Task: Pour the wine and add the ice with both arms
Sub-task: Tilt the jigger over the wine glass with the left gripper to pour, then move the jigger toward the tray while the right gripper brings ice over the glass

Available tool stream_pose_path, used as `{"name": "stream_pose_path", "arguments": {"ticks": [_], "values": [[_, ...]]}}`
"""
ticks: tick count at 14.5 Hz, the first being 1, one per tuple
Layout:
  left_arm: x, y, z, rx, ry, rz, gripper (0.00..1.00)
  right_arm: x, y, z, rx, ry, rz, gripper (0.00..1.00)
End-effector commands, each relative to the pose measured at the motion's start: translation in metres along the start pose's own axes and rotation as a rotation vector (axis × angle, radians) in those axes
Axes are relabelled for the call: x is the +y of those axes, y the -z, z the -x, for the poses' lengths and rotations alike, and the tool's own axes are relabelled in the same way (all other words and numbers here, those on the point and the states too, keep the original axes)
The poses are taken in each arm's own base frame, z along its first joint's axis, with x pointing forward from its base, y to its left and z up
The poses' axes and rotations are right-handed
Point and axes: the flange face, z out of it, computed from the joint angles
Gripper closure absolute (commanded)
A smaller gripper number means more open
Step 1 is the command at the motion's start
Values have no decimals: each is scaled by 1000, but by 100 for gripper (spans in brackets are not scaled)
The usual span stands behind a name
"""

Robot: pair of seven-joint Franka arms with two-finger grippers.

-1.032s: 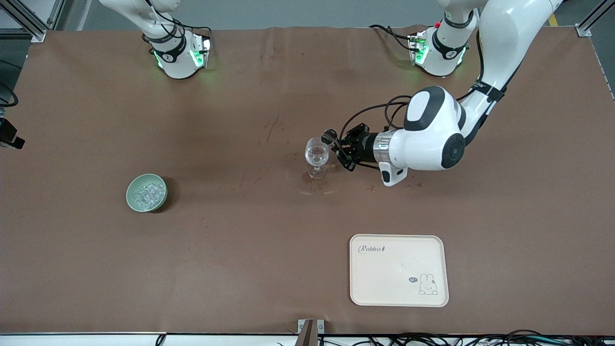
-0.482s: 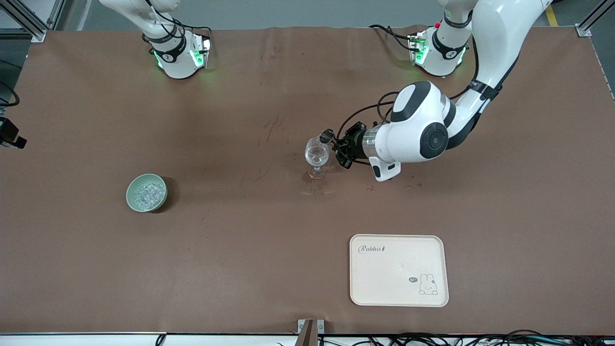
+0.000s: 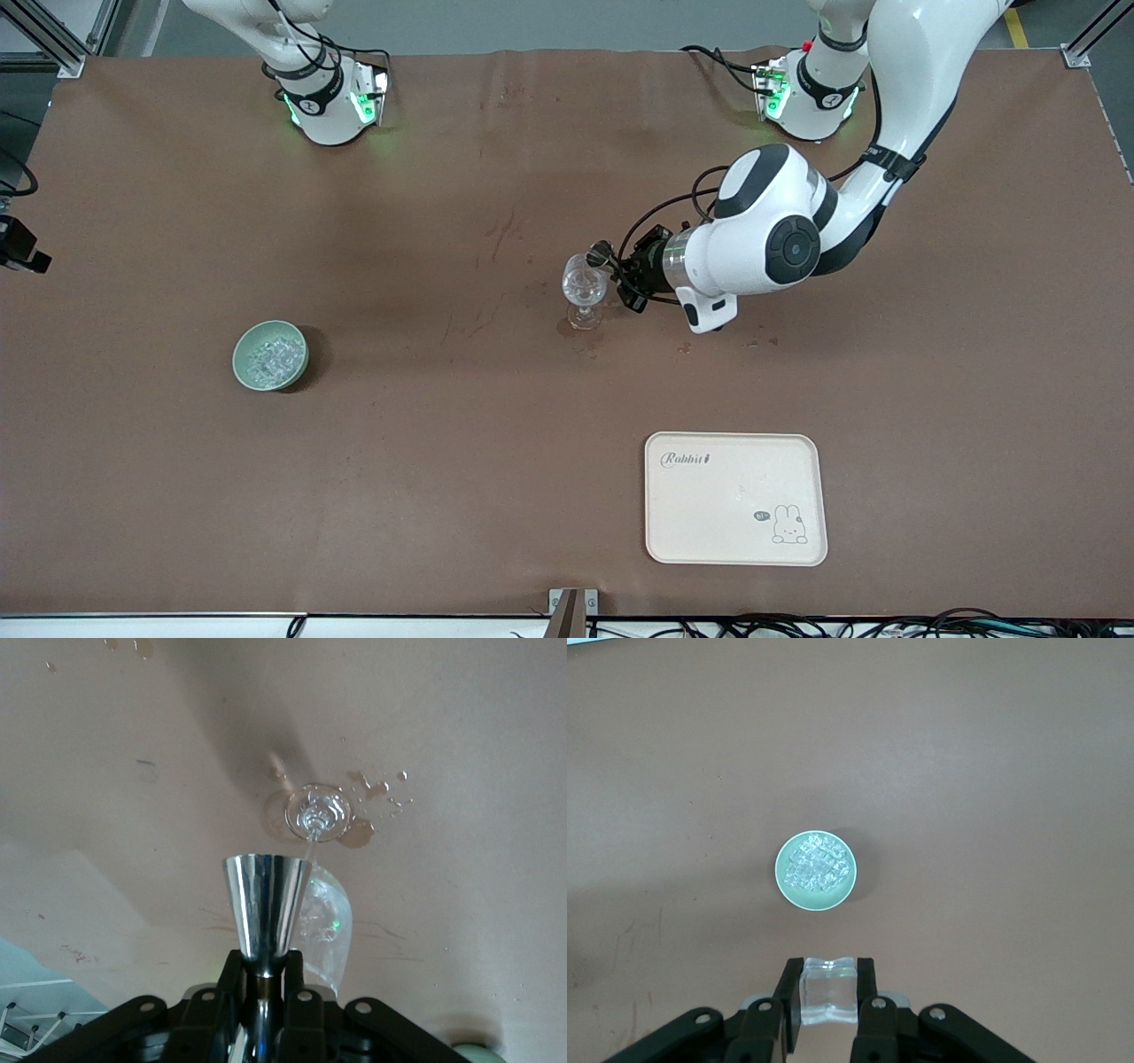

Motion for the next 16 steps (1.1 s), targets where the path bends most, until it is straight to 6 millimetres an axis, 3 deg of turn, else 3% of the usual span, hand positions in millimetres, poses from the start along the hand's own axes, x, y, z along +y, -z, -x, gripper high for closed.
{"name": "stream_pose_path", "arguments": {"ticks": [1,4,7,9,10,12,16], "values": [[7,-14,-11,-62,41,-39,99,-3,2,9,1,-8,-11,98],[12,-7,-7,-243,5,-64,99,-2,1,10,-5,-10,-10,98],[27,27,-43,-385,16,-47,99,-12,-2,13,-41,-2,-11,98],[42,53,-70,-425,45,0,99,-33,-3,16,-55,1,-12,98],[51,66,-89,-452,65,29,99,-51,-4,18,-67,-25,-10,98],[64,83,-123,-511,109,73,99,-110,-6,28,-88,-77,-5,98],[84,106,-209,-623,155,182,100,-241,-13,59,-71,-156,2,99]]}}
